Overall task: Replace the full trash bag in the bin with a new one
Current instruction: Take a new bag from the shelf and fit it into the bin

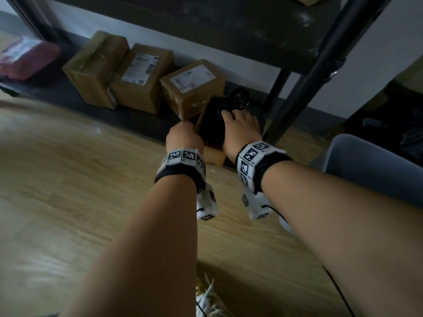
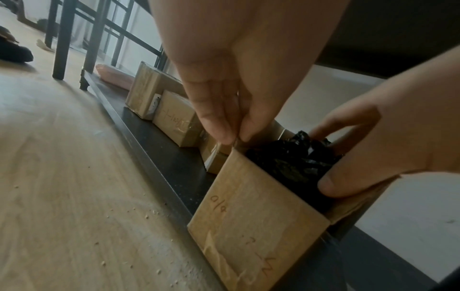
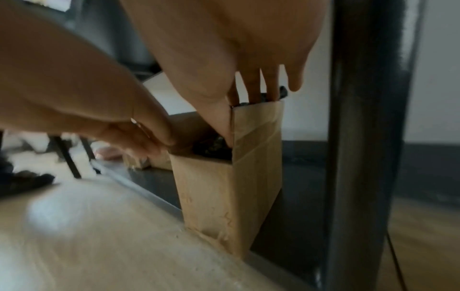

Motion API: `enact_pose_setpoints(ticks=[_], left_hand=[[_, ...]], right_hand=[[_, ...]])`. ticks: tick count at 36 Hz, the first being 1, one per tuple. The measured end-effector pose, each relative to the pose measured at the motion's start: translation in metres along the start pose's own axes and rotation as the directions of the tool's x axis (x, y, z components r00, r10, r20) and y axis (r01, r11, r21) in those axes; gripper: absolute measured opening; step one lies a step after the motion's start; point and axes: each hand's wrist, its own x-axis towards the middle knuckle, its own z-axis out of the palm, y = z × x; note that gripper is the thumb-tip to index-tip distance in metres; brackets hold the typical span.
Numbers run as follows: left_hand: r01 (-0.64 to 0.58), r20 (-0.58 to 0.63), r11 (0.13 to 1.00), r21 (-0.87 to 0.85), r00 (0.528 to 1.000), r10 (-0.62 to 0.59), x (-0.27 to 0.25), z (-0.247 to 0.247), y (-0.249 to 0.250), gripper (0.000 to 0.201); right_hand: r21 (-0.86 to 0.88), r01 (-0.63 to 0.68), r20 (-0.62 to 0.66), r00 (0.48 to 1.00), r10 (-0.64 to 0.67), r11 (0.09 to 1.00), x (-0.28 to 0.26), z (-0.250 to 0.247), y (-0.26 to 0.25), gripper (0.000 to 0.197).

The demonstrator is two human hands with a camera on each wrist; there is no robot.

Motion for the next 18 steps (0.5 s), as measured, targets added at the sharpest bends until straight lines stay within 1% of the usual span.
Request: enact_pose_setpoints(ticks=[2, 4, 5, 8, 9, 11, 14, 16, 18], left_hand=[[-0.002, -0.002, 1.000, -0.001, 1.000, 0.002, -0.002, 0.000, -0.002, 0.014], [-0.003, -0.007, 1.000, -0.020, 1.000, 0.003, -0.002, -0.001, -0.002, 0.016], [-0.004, -0.008, 1.000, -0.023, 1.000, 0.004, -0.002, -0.002, -0.002, 0.016], [-0.002, 0.000, 1.000, -0.007, 1.000, 0.002, -0.002, -0.003, -0.001, 0.013], [0.001, 0.006, 1.000, -0.005, 1.000, -0.001, -0.002, -0.003, 0.000, 0.013], [0.010, 0.015, 1.000, -0.011, 1.000, -0.010, -0.002, -0.003, 0.001, 0.013], [0.023, 0.009, 0.999, -0.026, 1.000, -0.023, -0.003, -0.002, 0.003, 0.015], [0.027, 0.006, 0.999, -0.036, 1.000, -0.027, -0.004, -0.002, 0.004, 0.017], [0.028, -0.003, 0.998, -0.050, 1.000, -0.028, -0.004, -0.002, 0.005, 0.018]], right_hand=[[-0.099, 0.009, -0.001, 1.000, -0.009, 0.995, 0.002, 0.001, -0.004, 0.072], [-0.177, 0.007, 0.008, 1.000, -0.006, 0.984, 0.003, 0.003, -0.008, 0.071], [-0.211, 0.011, 0.015, 1.000, -0.008, 0.977, 0.003, 0.004, -0.009, 0.066], [-0.273, 0.056, 0.014, 0.998, -0.054, 0.960, 0.003, 0.004, -0.011, 0.036], [-0.284, 0.078, 0.026, 0.997, -0.073, 0.956, 0.003, 0.004, -0.012, 0.030], [-0.294, 0.096, 0.050, 0.995, -0.085, 0.951, 0.001, 0.004, -0.013, 0.025], [-0.220, 0.054, 0.046, 0.998, -0.045, 0.974, 0.001, 0.003, -0.010, 0.028], [-0.106, -0.011, 0.002, 1.000, 0.011, 0.994, 0.001, -0.002, -0.008, 0.031], [0.049, -0.092, -0.055, 0.994, 0.094, 0.995, 0.001, -0.008, -0.008, 0.032]])
